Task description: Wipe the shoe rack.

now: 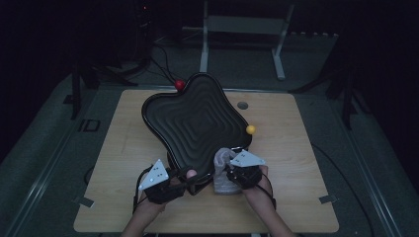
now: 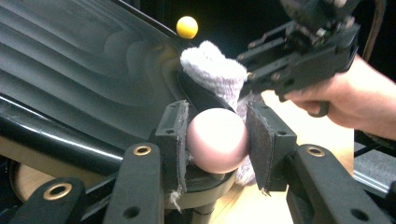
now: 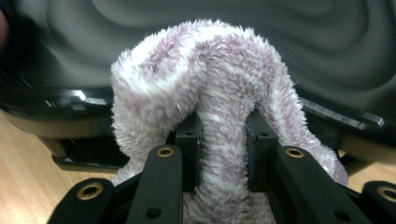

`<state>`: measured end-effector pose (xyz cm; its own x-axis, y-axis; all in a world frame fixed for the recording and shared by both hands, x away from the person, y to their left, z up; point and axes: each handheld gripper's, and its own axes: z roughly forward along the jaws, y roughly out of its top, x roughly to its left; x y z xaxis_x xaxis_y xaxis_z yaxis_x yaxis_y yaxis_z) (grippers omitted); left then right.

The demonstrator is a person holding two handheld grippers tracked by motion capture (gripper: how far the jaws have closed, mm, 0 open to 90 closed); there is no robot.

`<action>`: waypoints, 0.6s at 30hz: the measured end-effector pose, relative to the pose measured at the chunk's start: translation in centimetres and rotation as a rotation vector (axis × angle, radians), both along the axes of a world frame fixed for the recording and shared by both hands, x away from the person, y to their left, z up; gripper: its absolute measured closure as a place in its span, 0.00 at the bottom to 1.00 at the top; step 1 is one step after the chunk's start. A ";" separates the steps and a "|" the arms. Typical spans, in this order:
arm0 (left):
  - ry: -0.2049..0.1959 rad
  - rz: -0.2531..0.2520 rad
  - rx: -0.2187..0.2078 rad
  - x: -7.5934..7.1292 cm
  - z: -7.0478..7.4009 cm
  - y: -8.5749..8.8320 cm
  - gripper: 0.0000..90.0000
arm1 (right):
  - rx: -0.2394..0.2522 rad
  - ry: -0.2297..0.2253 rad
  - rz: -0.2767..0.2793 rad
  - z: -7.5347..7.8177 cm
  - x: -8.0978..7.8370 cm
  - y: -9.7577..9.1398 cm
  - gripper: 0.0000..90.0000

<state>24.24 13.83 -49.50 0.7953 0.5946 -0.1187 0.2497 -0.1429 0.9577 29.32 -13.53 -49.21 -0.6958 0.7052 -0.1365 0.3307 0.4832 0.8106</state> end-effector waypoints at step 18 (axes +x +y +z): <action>0.000 -0.014 -0.003 0.0 0.0 0.1 0.67 | -0.009 0.033 -0.013 -0.1 0.2 -0.3 0.80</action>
<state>24.28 13.95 -49.52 0.8037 0.5827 -0.1202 0.2475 -0.1438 0.9582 29.56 -13.86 -49.34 -0.6909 0.7129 -0.1201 0.3630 0.4857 0.7952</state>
